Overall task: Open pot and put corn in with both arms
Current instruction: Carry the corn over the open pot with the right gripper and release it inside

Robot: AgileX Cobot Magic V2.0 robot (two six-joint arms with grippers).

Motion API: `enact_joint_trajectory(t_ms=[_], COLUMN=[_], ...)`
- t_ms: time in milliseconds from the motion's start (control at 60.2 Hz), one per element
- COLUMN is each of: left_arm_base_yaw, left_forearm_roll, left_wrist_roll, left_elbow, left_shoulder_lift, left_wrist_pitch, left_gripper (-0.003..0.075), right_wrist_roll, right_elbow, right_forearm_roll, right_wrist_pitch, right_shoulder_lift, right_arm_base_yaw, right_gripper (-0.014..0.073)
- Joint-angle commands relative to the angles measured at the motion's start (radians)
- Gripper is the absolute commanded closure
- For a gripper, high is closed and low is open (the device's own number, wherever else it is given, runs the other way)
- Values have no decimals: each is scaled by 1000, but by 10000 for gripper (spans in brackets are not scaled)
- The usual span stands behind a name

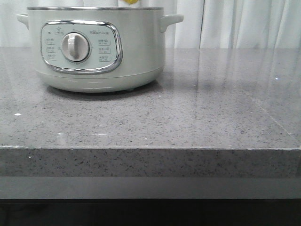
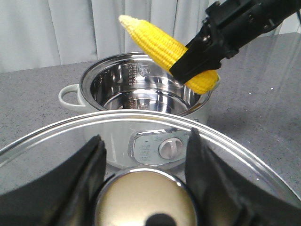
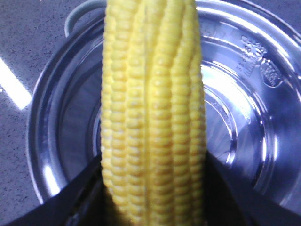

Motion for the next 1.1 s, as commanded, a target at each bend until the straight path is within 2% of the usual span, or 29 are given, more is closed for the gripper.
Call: enact_joint_trajectory(t_ms=[0, 382, 581, 648, 847, 980, 1079], left_arm_base_yaw=[-8, -8, -8, -8, -8, -8, -8], left_forearm_roll=[-3, -3, -3, -3, -3, -3, -3], left_wrist_roll=[-4, -4, -4, -4, -4, -4, -4], left_elbow=[-40, -40, -40, -40, -40, -40, -40], left_shoulder_lift=[-1, -1, -1, -1, -1, -1, -1], left_wrist_pitch=[-135, -135, -135, -135, -135, -135, -135], left_gripper=[483, 483, 483, 483, 483, 483, 483], right_wrist_roll=[-10, -10, -10, -10, -6, 81, 91], right_elbow=[-60, -118, -118, -118, -118, -115, -93], right_forearm_roll=[-6, -48, -48, -48, -48, -49, -51], right_wrist_pitch=[-71, -58, -59, -59, -51, -19, -15], right_shoulder_lift=[-14, 87, 87, 85, 59, 1, -47], right_arm_base_yaw=[6, 6, 6, 6, 5, 2, 2], right_gripper=[284, 275, 92, 66, 63, 63, 63])
